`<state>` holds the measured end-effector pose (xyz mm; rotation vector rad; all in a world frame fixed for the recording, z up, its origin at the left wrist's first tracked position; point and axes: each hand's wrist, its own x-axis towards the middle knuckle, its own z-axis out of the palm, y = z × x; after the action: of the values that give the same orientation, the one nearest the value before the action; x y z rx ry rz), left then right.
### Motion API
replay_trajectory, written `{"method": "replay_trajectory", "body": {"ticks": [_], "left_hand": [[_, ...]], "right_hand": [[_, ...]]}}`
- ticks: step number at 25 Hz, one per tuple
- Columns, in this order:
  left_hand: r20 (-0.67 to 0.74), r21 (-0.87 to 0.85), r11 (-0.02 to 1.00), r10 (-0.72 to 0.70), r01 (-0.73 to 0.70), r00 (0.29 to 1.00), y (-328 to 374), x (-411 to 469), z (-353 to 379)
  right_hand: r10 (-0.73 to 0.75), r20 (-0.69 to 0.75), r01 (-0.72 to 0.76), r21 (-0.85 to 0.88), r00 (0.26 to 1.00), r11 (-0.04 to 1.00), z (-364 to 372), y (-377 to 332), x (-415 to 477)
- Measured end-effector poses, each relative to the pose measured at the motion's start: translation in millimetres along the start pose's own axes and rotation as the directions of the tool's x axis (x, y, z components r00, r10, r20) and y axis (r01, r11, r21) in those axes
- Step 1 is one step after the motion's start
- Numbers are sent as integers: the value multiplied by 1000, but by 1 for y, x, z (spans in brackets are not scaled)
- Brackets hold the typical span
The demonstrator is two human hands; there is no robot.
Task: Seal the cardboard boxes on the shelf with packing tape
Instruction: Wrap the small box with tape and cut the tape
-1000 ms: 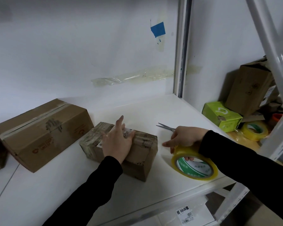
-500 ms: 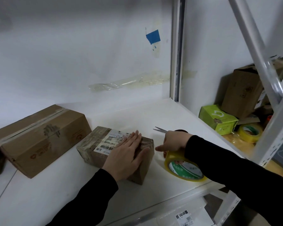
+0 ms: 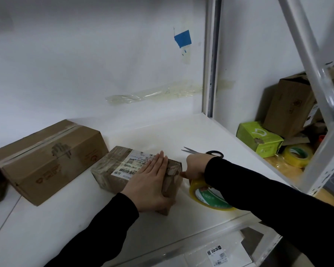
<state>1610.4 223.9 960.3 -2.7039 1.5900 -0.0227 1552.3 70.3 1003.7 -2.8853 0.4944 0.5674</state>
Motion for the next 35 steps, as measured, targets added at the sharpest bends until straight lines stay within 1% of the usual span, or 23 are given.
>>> {"method": "replay_trajectory", "body": {"ticks": [4,5,7,10,12,13,14,15,16,17,18,19,20,21,22,23,25,27,29,30,31,32,35], "left_hand": [[-6,25,1000,16,-16,1000,-2,1,0],[1,30,1000,8,-8,1000,-6,2,-1],[30,31,1000,-6,5,1000,-14,7,-4],[84,47,999,-8,5,996,-27,17,-10],[92,54,998,-25,20,995,-33,19,-11],[64,54,998,-27,23,998,-33,16,-10],[-1,27,999,-35,35,999,-31,10,-7],[-126,-38,998,-52,47,991,-25,2,-3],[-291,-130,991,-79,43,953,-16,-8,1],[-463,-221,975,-128,25,877,-5,-18,7],[-599,-319,948,-205,5,774,8,-28,13],[-671,-431,902,-301,-26,677,22,-36,19],[-674,-546,836,-395,-60,625,38,-39,22],[-626,-645,762,-486,-55,610,53,-39,24],[-542,-743,669,-581,-24,607,66,-36,26],[-431,-839,545,-676,12,599,76,-30,28],[-169,-974,226,-802,28,572,89,-15,25],[23,-999,-41,-837,-20,546,96,-1,20],[185,-966,-251,-835,-60,518,102,8,13],[266,-938,-342,-820,-62,507,103,13,11],[330,-907,-415,-800,-67,501,103,16,10],[372,-884,-463,-783,-68,499,102,19,8],[434,-851,-524,-744,-41,509,96,23,4]], "right_hand": [[-17,9,17,50,1000,999,-5,8,-8],[-22,5,21,92,1000,996,-7,13,-13],[-52,16,46,260,999,964,-10,32,-24],[-79,94,18,528,992,849,-4,51,-36],[-115,90,28,656,989,754,5,58,-39],[-161,83,50,729,983,683,8,61,-42],[-211,72,70,801,975,594,10,66,-44],[-240,46,86,854,970,513,10,72,-47],[-226,7,103,877,974,469,8,80,-47],[-167,-47,119,884,985,452,5,89,-44],[-75,-125,145,885,989,442,2,98,-38],[24,-225,191,874,974,447,1,110,-28],[115,-334,236,834,935,498,1,120,-17],[172,-428,254,765,887,592,2,128,-5],[194,-484,228,680,853,697,6,133,8],[193,-504,190,612,842,768,12,134,20],[173,-498,158,553,850,818,26,130,37],[173,-513,139,513,841,847,33,123,48],[189,-518,96,473,834,876,35,117,54],[193,-498,67,458,846,886,34,115,56],[193,-458,36,446,868,895,32,115,57],[189,-405,3,429,894,903,30,115,58],[188,-255,-118,264,949,957,20,116,53]]}}
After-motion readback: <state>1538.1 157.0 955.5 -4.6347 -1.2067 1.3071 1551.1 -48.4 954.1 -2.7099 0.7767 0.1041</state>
